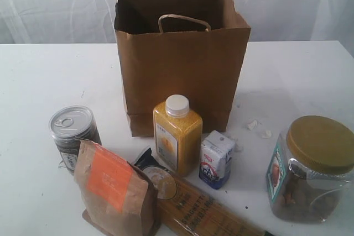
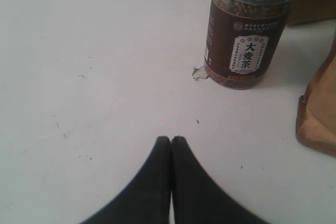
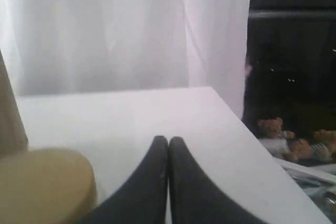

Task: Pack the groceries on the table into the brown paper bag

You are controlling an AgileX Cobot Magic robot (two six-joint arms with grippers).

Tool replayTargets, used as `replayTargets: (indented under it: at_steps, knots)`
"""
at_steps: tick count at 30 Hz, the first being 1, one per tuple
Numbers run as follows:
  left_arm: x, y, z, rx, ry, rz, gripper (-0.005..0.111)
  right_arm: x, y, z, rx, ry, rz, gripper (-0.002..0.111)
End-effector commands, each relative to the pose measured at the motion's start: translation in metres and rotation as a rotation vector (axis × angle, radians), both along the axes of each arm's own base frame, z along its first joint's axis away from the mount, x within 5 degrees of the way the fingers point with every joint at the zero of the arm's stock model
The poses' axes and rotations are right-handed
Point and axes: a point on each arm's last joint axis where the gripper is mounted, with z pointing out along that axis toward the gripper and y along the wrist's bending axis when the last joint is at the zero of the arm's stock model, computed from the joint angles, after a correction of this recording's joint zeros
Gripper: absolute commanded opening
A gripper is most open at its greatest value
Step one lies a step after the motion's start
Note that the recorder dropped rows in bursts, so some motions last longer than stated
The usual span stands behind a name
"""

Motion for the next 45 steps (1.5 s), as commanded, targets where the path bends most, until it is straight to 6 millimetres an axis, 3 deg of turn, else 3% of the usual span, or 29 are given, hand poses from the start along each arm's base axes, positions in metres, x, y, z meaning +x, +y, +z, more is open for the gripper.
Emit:
replayTargets:
  at_steps: [1,5,9,11,15,16,21,23,26,29,32,34,37,41,45]
  knots:
    - [-0.001,-0.001,-0.002,-0.011,0.009,-0.005,0.000,-0.001,0.003,0.015,0.227,-0.189,0.051,0.000]
    - [-0.001,-0.001,-0.002,-0.011,0.009,-0.005,0.000,-0.004,0.005,0.027,0.518,-0.347,0.140,0.000]
    - [-0.001,-0.001,-0.002,-0.011,0.009,-0.005,0.000,-0.024,0.007,0.063,0.490,-0.754,0.283,0.000]
    - [-0.001,-0.001,-0.002,-0.011,0.009,-0.005,0.000,-0.040,0.001,0.090,0.447,-0.945,0.229,0.000]
    - [-0.001,-0.001,-0.002,-0.011,0.009,-0.005,0.000,-0.061,-0.014,0.143,0.430,-1.120,0.042,0.000]
    - [-0.001,-0.001,-0.002,-0.011,0.009,-0.005,0.000,-0.068,-0.015,0.164,0.387,-1.170,0.020,0.000]
    - [-0.001,-0.001,-0.002,-0.011,0.009,-0.005,0.000,-0.079,-0.006,0.247,0.213,-1.342,0.056,0.000]
    - [-0.001,-0.001,-0.002,-0.011,0.009,-0.005,0.000,-0.074,-0.003,0.279,0.133,-1.365,0.063,0.000]
    - [-0.001,-0.001,-0.002,-0.011,0.009,-0.005,0.000,-0.048,0.001,0.315,-0.033,-1.303,0.024,0.000]
    - [-0.001,-0.001,-0.002,-0.011,0.009,-0.005,0.000,0.005,0.003,0.337,-0.241,-1.046,-0.017,0.000]
    - [-0.001,-0.001,-0.002,-0.011,0.009,-0.005,0.000,0.087,-0.005,0.329,-0.348,-0.600,-0.041,0.000]
    - [-0.001,-0.001,-0.002,-0.011,0.009,-0.005,0.000,0.145,-0.016,0.299,-0.384,-0.242,-0.045,0.000]
    - [-0.001,-0.001,-0.002,-0.011,0.009,-0.005,0.000,0.206,-0.028,0.238,-0.348,0.216,-0.010,0.000]
    - [-0.001,-0.001,-0.002,-0.011,0.009,-0.005,0.000,0.242,-0.035,0.158,-0.234,0.736,0.043,0.000]
    - [-0.001,-0.001,-0.002,-0.011,0.009,-0.005,0.000,0.240,-0.028,0.116,-0.066,1.090,0.124,0.000]
